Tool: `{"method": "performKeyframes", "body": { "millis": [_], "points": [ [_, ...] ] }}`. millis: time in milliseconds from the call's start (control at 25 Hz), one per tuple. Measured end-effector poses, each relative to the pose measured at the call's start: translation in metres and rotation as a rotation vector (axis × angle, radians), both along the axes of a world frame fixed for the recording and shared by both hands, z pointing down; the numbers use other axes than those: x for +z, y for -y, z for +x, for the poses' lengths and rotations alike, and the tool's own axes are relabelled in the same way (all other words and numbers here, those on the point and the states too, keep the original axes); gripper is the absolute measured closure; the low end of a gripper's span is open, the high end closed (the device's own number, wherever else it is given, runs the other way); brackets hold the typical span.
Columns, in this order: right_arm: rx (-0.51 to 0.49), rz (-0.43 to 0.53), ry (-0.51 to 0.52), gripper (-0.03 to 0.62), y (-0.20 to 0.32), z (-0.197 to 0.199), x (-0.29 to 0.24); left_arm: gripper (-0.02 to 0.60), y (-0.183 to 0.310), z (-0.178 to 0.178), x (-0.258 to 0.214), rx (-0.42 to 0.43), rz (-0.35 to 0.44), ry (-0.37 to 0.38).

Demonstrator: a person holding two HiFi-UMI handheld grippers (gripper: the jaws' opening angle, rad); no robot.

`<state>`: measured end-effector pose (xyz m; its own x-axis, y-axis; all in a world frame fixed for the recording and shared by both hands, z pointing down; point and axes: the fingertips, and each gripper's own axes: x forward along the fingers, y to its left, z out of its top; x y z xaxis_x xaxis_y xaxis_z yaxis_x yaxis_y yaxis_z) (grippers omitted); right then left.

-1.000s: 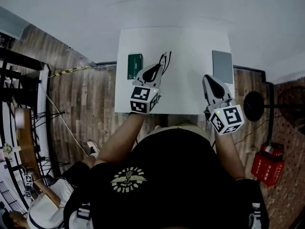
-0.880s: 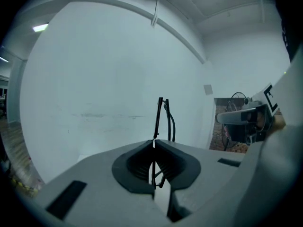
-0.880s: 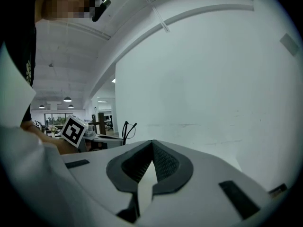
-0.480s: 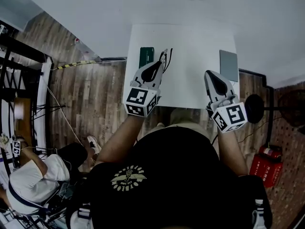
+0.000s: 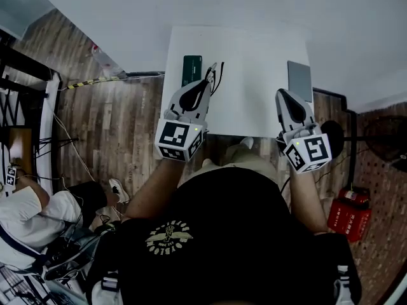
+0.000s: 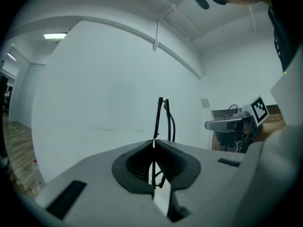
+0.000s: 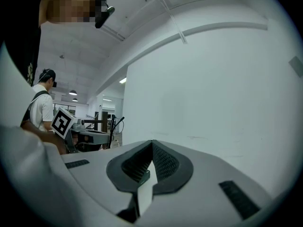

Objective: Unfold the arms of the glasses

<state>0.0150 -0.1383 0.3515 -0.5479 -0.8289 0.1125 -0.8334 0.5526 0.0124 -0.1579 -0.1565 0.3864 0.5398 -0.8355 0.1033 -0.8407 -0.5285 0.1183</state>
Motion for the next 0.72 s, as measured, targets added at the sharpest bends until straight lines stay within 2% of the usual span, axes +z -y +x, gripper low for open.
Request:
{"method": "performKeyframes", "body": {
  "millis": [160,320,560,720],
  "points": [
    [-0.034,-0.015,0.014,0.594,0.022,0.0,-0.004,0.56,0.018,0.017,-0.002,0.024,-0.017,-0.009],
    [-0.133,-0.034,0.08,0.594,0.014,-0.016,-0.016,0.561,0.008,0.03,-0.009,0.036,-0.005,-0.019],
    [-0.261,-0.042,0.151,0.593,0.001,-0.002,-0.023,0.56,0.0,0.091,-0.014,0.065,0.007,-0.004],
    [-0.336,-0.056,0.229,0.518,0.003,0.014,-0.028,0.561,0.005,0.125,-0.017,0.066,0.011,-0.003]
  ]
}}
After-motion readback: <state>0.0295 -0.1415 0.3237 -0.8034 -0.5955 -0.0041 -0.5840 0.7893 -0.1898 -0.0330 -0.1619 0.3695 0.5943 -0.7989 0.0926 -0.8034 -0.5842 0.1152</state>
